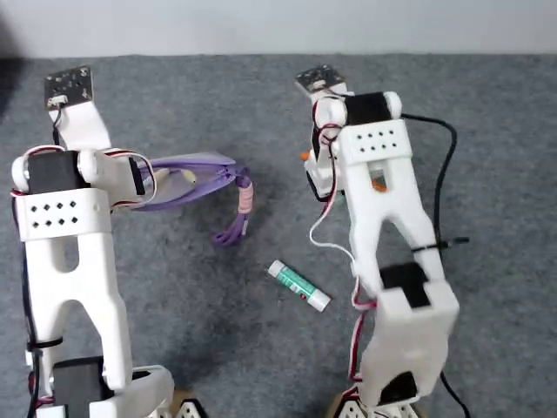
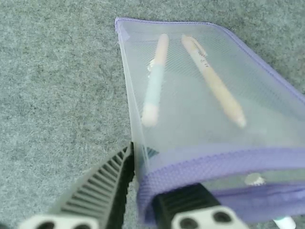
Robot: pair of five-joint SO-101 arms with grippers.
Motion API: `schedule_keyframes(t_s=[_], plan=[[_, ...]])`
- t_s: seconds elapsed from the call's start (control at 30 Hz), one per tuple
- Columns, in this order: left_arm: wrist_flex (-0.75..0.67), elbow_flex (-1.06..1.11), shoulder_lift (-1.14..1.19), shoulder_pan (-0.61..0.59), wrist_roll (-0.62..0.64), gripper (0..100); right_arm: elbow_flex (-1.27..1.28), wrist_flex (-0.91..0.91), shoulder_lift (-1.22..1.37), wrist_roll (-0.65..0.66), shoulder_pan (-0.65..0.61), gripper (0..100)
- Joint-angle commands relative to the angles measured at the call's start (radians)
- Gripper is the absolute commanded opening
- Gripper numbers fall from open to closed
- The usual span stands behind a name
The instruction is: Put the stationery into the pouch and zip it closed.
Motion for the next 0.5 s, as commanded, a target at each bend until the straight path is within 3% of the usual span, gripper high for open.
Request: schedule_keyframes(t_s=[0.0, 0.33, 0.47], plan=[[0.008, -0.041, 0.002, 0.002, 0.009, 1, 0.130, 0.044, -0.239, -0.017, -0.050, 0.8], [0.005, -0.041, 0.002, 0.005, 0.009, 1, 0.361, -0.039, -0.730, -0.032, -0.262, 0.8], [0.005, -0.041, 0.002, 0.006, 0.009, 1, 0.373, -0.096, -0.816, -0.120, -0.372, 0.8]])
